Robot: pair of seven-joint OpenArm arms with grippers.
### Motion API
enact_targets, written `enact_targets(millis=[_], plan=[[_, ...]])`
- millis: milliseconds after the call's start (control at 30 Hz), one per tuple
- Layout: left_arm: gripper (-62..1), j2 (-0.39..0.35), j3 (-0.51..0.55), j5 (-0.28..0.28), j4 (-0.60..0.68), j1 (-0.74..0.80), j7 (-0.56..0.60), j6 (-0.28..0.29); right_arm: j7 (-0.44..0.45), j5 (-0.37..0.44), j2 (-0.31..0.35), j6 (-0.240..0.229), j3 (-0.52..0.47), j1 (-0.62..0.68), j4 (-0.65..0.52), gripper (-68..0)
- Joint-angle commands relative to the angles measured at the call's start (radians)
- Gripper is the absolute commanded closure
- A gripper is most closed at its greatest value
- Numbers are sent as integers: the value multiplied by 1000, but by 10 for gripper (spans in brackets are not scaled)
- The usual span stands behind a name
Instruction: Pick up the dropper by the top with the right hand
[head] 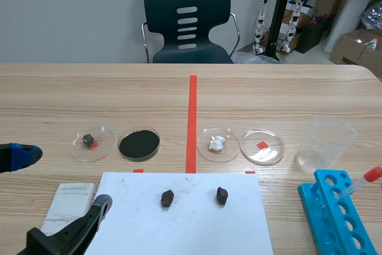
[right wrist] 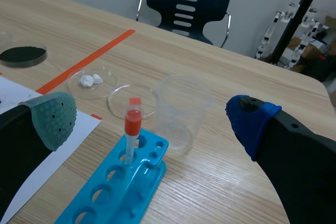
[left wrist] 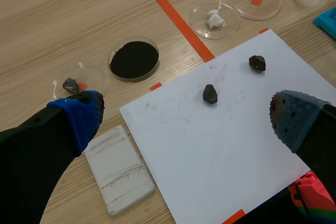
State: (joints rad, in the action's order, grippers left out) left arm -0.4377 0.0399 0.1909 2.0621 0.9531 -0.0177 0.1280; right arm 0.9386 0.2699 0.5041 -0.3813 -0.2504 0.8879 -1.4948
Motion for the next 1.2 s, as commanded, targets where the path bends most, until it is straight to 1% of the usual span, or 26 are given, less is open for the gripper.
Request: enact_targets(millis=[0,133,233,400,533,633,833,1167], plan=[[-623,2,0,6,11,4,17,-2,14,10,3,3,14,-23,-6,-595],[-623,2,0,6,11,4,17,-2,15,5,3,46,56,-69,35,-595],[-623,2,0,6,11,4,17,-2,14,2,3,63,91,-108,66,-592],[-623,2,0,6,11,4,17,-2,14,-1,3,106,153,-164,109,-591],[-623,2,0,6,11,4,17,-2,24,0,3,131,191,-198,138,-591],[-623,2,0,6,11,4,17,-2,41,0,3,131,213,-219,160,-591],[-623,2,0,6,11,4,17,-2,45,1,2,131,240,-225,177,-591],[-623,2,0,6,11,4,17,-2,56,10,2,131,240,-201,192,-588]])
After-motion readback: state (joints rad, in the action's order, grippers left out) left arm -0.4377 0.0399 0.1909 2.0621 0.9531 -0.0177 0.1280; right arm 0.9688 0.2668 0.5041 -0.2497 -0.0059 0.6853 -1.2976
